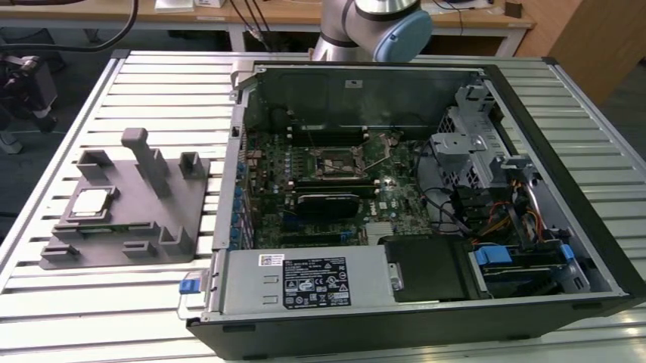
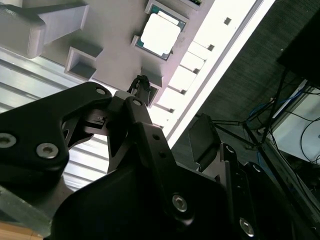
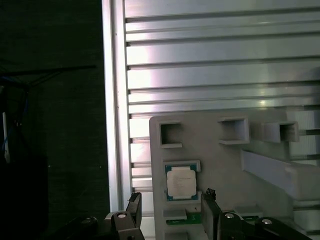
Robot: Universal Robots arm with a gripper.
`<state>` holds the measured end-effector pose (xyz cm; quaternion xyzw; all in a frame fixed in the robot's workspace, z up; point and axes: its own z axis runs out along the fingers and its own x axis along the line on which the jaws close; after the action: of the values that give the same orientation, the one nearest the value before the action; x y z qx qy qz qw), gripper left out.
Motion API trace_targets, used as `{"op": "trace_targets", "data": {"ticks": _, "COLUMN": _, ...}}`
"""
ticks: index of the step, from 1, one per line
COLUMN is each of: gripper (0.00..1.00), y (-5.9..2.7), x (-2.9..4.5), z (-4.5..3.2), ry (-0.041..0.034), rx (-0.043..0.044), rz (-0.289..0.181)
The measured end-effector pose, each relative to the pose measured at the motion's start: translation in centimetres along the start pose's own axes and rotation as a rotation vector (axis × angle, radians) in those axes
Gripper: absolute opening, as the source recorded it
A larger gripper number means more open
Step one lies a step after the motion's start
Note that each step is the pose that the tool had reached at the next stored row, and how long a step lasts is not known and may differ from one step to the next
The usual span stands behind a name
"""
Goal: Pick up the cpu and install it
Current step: 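Pick up the cpu and move it towards the insertion slot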
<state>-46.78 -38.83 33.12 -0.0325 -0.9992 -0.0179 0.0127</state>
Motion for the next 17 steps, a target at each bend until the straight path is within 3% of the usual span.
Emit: {"op": "trace_targets", "data": {"ticks": 17, "gripper": 0.59, "y": -0.01, "x": -0.01, "z": 0.44, "ry": 0.0010, "rx": 0.0000, "rz": 0.000}}
